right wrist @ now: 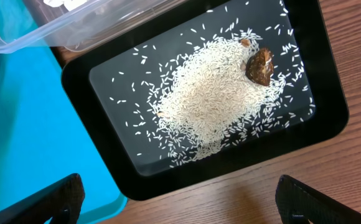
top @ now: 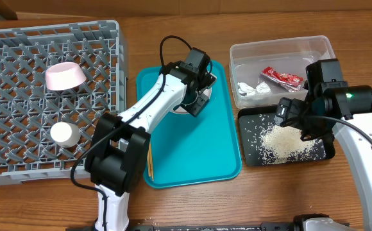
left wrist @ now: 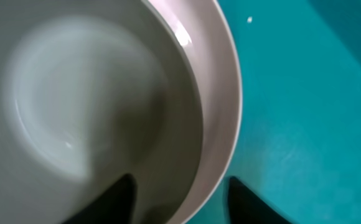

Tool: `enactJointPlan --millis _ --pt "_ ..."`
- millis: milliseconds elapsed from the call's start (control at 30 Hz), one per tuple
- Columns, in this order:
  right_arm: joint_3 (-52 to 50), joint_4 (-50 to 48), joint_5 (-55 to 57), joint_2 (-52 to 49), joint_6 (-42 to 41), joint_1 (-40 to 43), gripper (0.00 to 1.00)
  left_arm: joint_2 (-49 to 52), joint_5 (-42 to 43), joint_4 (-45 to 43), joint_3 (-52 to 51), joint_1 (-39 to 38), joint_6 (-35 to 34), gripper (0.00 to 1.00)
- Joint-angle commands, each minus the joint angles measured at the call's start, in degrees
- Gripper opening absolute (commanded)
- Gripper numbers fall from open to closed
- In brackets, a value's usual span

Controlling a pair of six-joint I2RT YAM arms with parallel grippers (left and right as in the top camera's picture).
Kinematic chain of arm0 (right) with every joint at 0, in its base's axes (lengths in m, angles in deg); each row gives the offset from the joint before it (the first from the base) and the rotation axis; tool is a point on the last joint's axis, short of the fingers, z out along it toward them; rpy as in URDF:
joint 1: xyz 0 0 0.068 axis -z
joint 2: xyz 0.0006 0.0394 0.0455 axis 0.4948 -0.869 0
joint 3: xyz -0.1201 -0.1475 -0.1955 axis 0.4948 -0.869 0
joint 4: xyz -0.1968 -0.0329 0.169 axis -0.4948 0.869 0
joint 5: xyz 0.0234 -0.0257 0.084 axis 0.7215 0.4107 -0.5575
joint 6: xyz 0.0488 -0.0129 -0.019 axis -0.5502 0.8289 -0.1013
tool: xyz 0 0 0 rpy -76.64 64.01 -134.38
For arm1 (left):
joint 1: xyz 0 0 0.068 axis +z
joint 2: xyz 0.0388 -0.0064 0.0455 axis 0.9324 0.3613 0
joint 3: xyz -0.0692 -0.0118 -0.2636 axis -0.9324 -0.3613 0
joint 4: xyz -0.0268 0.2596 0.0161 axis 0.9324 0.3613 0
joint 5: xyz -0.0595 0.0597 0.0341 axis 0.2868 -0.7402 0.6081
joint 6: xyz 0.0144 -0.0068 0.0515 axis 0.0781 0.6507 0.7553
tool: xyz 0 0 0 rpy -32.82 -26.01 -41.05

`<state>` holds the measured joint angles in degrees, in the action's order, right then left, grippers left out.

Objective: Sort waste into correct bins and load items into the dishwasher
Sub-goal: 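Grasp the rim of the grey bowl on the white plate with left gripper, then carry the grey bowl to the dish rack with the left gripper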

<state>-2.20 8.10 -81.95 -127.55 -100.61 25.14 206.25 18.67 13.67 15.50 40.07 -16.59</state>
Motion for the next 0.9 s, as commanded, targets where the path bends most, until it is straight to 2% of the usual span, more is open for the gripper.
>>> enactJointPlan --millis 0,33,100,333,567,700,867 --pt "0.44 0.17 0.81 0.57 -0.44 0.09 1.0 0.13 -1.36 0.02 0.39 0.15 -1.22 0.24" --pt "0.44 0.24 0.81 0.57 -0.44 0.09 1.0 -0.17 -1.38 0.04 0.74 0.17 -1.88 0.14" --pt "0.44 0.28 0.81 0.57 -0.44 0.09 1.0 -0.85 -1.38 0.37 1.75 0.24 -3.02 0.04" --pt "0.44 0.94 0.83 0.57 -0.42 0.09 1.0 -3.65 -1.38 6.05 10.08 0.28 -4.52 0.04" --pt "0.44 0.9 0.83 0.57 -0.42 0.09 1.0 -9.18 0.07 10.23 17.51 4.33 -9.94 0.04" --pt "0.44 0.87 0.83 0.57 -0.42 0.09 1.0 -13.49 14.12 10.12 17.81 13.77 -9.31 0.04" --pt "0.44 0.87 0.83 0.57 -0.42 0.09 1.0 -13.14 34.05 10.08 17.79 26.82 -6.08 0.04"
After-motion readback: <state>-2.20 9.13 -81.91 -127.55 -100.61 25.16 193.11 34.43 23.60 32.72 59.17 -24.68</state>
